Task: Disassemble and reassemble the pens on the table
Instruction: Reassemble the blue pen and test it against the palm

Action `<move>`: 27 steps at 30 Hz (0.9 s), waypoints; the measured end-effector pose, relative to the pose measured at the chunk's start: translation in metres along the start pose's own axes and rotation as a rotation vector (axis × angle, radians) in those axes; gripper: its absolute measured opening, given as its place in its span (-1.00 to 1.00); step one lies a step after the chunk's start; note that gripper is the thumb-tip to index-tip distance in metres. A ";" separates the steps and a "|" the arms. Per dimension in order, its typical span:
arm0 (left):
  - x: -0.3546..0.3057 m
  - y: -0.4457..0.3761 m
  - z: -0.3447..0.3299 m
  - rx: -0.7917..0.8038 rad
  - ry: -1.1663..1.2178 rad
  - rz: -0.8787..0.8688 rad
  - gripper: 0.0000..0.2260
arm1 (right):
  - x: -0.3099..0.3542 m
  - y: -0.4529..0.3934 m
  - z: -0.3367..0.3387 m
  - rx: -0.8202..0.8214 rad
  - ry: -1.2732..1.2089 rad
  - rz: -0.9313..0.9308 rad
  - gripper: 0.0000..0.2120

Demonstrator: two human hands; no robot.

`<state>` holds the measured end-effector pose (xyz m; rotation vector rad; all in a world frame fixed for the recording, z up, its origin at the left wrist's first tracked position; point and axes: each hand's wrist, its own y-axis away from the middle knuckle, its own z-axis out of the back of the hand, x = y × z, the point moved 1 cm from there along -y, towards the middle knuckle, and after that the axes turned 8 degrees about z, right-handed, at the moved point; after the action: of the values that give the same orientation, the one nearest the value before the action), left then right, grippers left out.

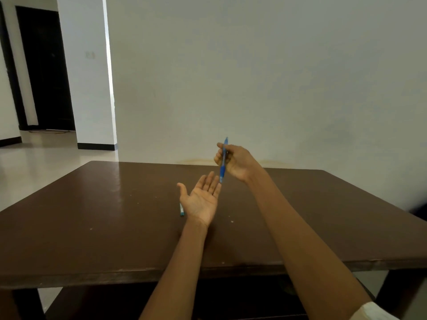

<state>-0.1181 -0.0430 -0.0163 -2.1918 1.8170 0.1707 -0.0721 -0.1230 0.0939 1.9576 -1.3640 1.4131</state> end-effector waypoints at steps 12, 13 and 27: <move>0.042 0.017 -0.024 -0.101 -1.026 0.260 -0.45 | -0.009 0.040 0.115 -0.133 0.735 -0.245 -0.88; 0.046 0.015 -0.028 -0.125 -1.058 0.279 -0.45 | -0.015 0.041 0.118 -0.136 0.754 -0.263 -0.90; 0.053 0.004 -0.042 -0.281 -1.210 0.342 -0.45 | -0.045 0.033 0.114 -0.157 0.921 -0.263 -0.77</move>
<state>-0.1152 -0.1056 0.0090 -1.2705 1.3813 1.4988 -0.0422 -0.2007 -0.0022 1.0658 -0.7203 1.6765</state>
